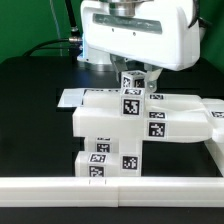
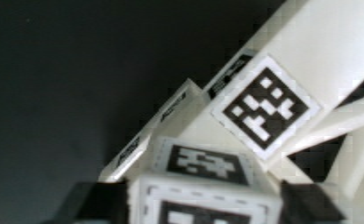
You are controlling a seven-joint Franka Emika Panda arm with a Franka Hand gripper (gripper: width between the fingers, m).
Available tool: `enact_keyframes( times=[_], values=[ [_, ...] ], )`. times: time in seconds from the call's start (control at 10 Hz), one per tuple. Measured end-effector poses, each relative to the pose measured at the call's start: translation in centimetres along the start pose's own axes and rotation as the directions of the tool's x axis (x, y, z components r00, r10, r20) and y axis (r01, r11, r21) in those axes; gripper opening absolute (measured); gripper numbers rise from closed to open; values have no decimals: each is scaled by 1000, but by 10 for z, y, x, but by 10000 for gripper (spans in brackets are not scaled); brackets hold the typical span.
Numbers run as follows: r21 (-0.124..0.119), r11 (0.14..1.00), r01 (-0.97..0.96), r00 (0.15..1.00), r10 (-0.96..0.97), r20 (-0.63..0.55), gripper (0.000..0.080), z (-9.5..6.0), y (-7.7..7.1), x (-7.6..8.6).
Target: Assemble chair
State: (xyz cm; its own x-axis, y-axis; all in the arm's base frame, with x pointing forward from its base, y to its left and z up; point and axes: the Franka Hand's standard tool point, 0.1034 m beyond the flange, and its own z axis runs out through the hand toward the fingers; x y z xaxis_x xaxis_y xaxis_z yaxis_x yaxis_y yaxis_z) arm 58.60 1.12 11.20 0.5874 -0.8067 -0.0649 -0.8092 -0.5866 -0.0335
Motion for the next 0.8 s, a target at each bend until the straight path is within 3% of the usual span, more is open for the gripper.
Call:
enact_keyframes(
  times=[0.1,0.2,0.3,0.6,0.7,0.8],
  values=[
    [-10,999,34,999,-33,7,590,-1,-1,-2],
    [-12,997,78,997,-78,11,590,-2,-2,-4],
    [-8,978,208,978,-208,8,639,-2,-3,-2],
    [-6,915,404,915,-403,10,646,-2,-2,-2],
    [-17,864,503,864,-503,8,649,-2,-2,-2],
    [-50,786,616,787,-617,5,649,-2,-1,-2]
  ],
)
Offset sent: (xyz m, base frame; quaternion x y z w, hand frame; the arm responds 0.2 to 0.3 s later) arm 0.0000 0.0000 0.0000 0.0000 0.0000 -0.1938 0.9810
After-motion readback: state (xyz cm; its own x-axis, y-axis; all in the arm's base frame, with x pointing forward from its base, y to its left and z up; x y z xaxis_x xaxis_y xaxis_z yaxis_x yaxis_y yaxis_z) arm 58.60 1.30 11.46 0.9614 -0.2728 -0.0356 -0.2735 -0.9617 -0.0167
